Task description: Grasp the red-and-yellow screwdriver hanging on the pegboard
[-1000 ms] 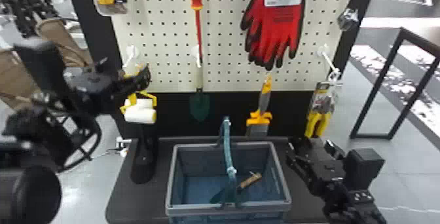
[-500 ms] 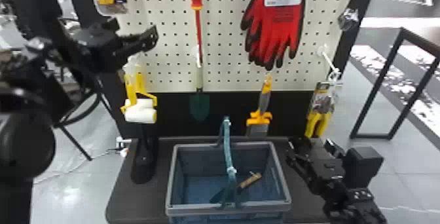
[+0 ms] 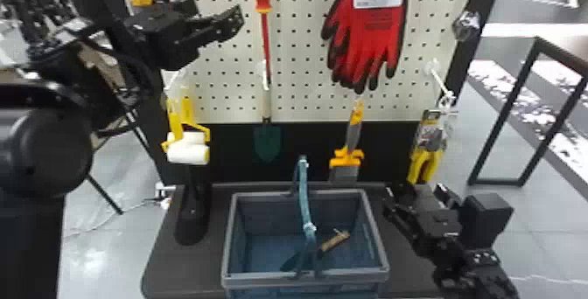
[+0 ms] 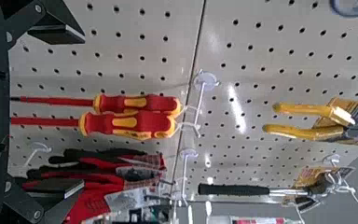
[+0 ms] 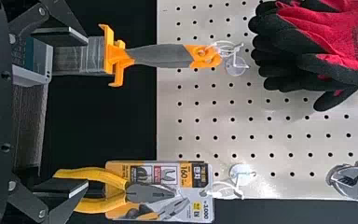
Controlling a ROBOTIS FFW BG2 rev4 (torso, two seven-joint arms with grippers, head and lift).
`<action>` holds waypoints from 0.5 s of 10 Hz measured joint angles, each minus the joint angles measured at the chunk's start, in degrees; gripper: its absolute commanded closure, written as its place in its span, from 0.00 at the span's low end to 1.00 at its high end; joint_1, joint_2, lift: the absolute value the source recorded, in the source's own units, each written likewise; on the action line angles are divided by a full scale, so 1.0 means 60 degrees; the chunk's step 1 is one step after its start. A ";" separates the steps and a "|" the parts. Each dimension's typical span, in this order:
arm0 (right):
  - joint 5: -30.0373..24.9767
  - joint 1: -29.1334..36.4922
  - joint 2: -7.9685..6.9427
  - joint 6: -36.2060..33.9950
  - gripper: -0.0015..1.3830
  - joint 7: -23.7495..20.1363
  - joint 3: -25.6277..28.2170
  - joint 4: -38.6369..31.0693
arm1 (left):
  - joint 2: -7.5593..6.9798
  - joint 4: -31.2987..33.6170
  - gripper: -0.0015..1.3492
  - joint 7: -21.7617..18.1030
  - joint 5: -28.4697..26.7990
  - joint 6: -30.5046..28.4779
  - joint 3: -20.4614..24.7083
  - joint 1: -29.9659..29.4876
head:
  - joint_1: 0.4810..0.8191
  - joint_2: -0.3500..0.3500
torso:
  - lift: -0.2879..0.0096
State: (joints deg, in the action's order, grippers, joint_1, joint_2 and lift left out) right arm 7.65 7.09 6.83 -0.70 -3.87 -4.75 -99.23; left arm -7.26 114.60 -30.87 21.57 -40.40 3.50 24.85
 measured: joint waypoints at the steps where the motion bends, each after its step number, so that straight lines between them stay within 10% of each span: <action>1: -0.0001 -0.0023 0.0005 0.0000 0.16 -0.0005 -0.0012 0.0000 | -0.0004 -0.0440 0.16 -0.0245 0.0391 0.0075 -0.0219 0.0256 | 0.20 0.50 | 0.63; 5: 0.0014 -0.0108 0.0078 0.0038 0.16 -0.0012 -0.0078 0.0000 | -0.0368 -0.1505 0.16 -0.0515 0.0542 0.0325 -0.1172 0.1359 | 0.20 0.50 | 0.63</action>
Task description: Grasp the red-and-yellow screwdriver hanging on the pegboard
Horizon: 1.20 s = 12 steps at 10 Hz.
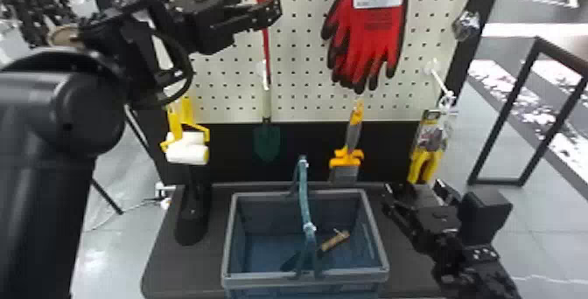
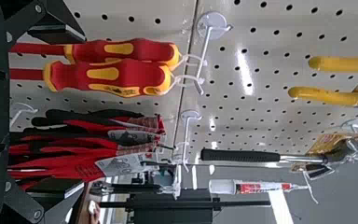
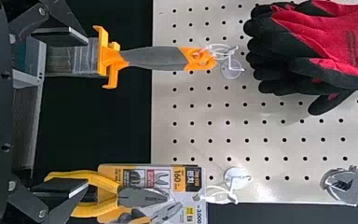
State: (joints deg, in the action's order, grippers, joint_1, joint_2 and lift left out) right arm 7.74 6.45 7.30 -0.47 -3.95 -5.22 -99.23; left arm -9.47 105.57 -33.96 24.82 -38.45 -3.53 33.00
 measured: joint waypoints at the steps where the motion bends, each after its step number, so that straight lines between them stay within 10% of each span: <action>1: 0.0011 -0.0031 0.0033 0.0044 0.16 -0.0001 -0.0020 0.0000 | -0.0183 -0.0344 0.16 -0.0076 0.0036 0.0089 -0.0284 0.0356 | 0.20 0.50 | 0.63; 8: 0.0067 -0.0232 0.0200 0.0192 0.16 -0.0005 -0.0136 0.0079 | -0.0477 -0.1345 0.16 -0.0255 0.0524 0.0630 -0.1273 0.1388 | 0.20 0.50 | 0.63; 12: 0.0136 -0.0203 0.0293 0.0617 0.16 -0.0146 -0.0141 -0.0019 | -0.1179 -0.2025 0.20 -0.0264 0.1190 0.0521 -0.1892 0.1835 | 0.20 0.50 | 0.63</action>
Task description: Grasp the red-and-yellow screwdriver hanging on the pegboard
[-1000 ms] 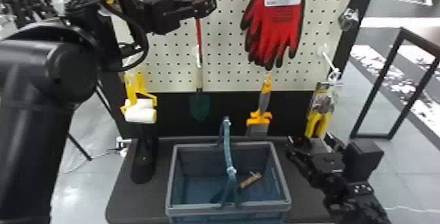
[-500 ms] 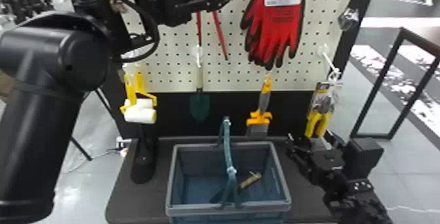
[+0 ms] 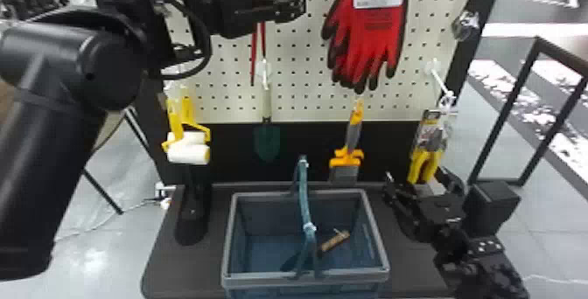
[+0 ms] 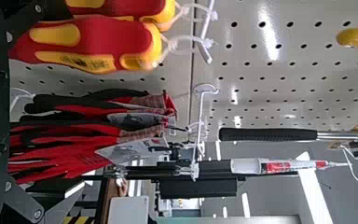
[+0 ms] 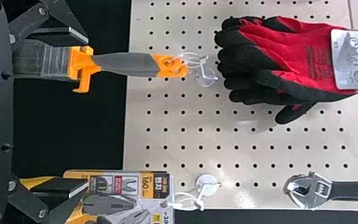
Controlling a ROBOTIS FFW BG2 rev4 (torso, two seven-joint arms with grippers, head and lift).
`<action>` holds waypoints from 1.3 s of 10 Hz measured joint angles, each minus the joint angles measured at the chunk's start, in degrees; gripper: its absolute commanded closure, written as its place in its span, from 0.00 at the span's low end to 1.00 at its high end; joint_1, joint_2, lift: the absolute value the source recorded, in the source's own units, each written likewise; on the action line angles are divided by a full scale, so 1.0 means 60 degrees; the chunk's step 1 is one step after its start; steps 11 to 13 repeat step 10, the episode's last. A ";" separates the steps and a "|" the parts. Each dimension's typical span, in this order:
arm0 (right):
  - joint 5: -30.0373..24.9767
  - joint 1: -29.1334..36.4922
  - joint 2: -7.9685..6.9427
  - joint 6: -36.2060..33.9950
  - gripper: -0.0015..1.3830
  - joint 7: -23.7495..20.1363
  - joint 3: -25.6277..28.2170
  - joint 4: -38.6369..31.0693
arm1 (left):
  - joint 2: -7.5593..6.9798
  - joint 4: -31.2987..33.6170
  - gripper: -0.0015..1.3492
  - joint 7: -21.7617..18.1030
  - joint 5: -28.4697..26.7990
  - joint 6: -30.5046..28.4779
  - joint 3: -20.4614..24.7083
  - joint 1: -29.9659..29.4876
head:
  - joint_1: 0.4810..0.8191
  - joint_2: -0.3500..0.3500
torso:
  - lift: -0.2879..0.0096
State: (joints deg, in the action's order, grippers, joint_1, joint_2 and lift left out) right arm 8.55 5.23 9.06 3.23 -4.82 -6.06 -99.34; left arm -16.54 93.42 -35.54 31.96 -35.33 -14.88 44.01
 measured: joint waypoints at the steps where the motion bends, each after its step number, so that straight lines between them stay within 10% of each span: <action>1: 0.0042 0.0022 0.0032 0.0123 0.16 -0.0108 0.0000 -0.0064 | -0.0060 -0.0152 0.51 -0.0075 0.0054 0.0114 -0.0025 0.0019 | 0.20 0.50 | 0.63; 2: 0.0105 0.0024 0.0054 0.0326 0.16 -0.0246 0.0000 -0.0112 | -0.0101 -0.0307 0.91 -0.0044 0.0061 0.0310 0.0010 0.0029 | 0.20 0.50 | 0.63; 13: 0.0348 -0.0060 0.0265 0.0678 0.16 -0.0632 0.0015 -0.0206 | -0.0088 -0.0574 0.90 0.0382 0.0099 -0.0047 0.0676 0.0004 | 0.20 0.50 | 0.63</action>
